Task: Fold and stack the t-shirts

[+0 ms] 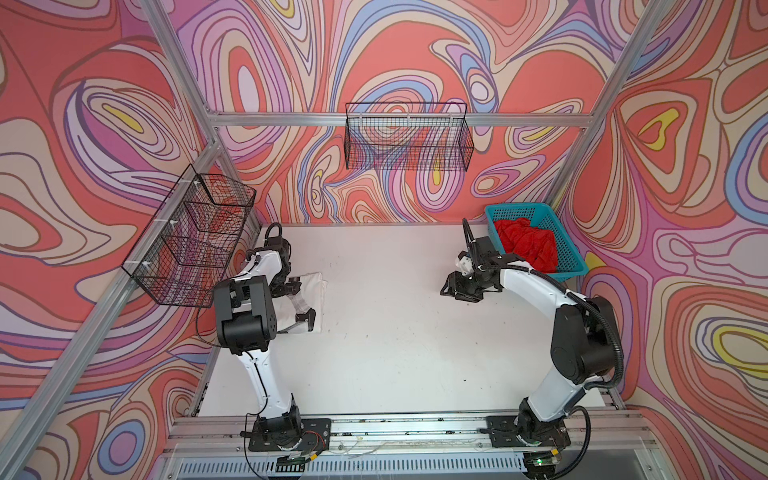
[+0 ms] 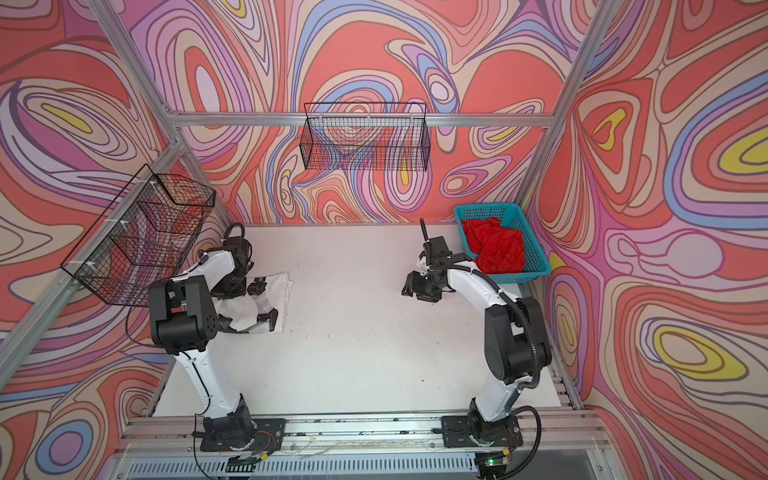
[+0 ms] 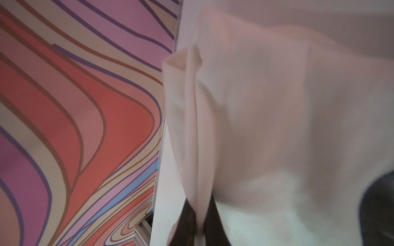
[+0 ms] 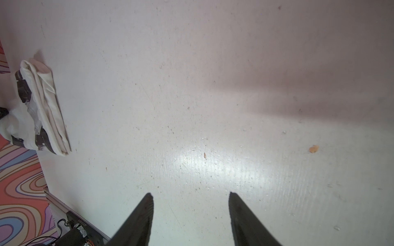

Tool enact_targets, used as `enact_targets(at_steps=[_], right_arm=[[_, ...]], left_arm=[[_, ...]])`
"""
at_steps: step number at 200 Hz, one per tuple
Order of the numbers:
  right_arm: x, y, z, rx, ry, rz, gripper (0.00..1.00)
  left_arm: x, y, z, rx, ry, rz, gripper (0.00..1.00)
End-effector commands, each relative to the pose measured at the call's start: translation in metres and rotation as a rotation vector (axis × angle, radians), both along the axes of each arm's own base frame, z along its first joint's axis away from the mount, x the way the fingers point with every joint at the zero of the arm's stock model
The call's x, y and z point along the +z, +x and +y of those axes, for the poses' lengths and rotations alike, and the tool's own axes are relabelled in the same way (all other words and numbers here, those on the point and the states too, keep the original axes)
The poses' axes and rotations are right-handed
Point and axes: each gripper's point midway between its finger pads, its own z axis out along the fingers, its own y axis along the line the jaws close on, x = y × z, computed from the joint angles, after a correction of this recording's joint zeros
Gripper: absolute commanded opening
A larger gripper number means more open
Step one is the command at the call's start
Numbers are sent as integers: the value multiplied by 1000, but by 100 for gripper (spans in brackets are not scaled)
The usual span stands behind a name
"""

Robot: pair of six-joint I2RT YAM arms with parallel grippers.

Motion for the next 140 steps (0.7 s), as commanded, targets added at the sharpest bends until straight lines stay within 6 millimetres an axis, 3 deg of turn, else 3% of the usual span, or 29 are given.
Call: enact_targets(at_steps=[1, 7, 17, 35, 54, 81, 109, 118, 140], right_arm=[[-1, 0, 2, 31, 4, 5, 60], [0, 1, 2, 34, 3, 0, 60], [1, 3, 1, 35, 3, -8, 61], [6, 10, -5, 34, 7, -37, 62], [13, 20, -17, 31, -8, -89, 65], [23, 37, -42, 14, -70, -225, 77], [36, 57, -71, -7, -212, -418, 93], [39, 64, -81, -25, -271, -479, 98], [39, 76, -110, -121, -377, -579, 98]], left_arm=[[8, 1, 11, 5, 53, 20, 14], [6, 0, 7, 8, 30, 20, 35], [3, -3, 2, 11, 5, 13, 61], [2, -6, -19, -19, -44, -17, 81], [7, -8, -55, -115, -52, -65, 91], [26, -9, -120, -294, -89, -211, 99], [45, -17, -175, -389, -280, -459, 100], [49, -21, -182, -421, -295, -525, 100], [54, -26, -185, -456, -304, -677, 100]])
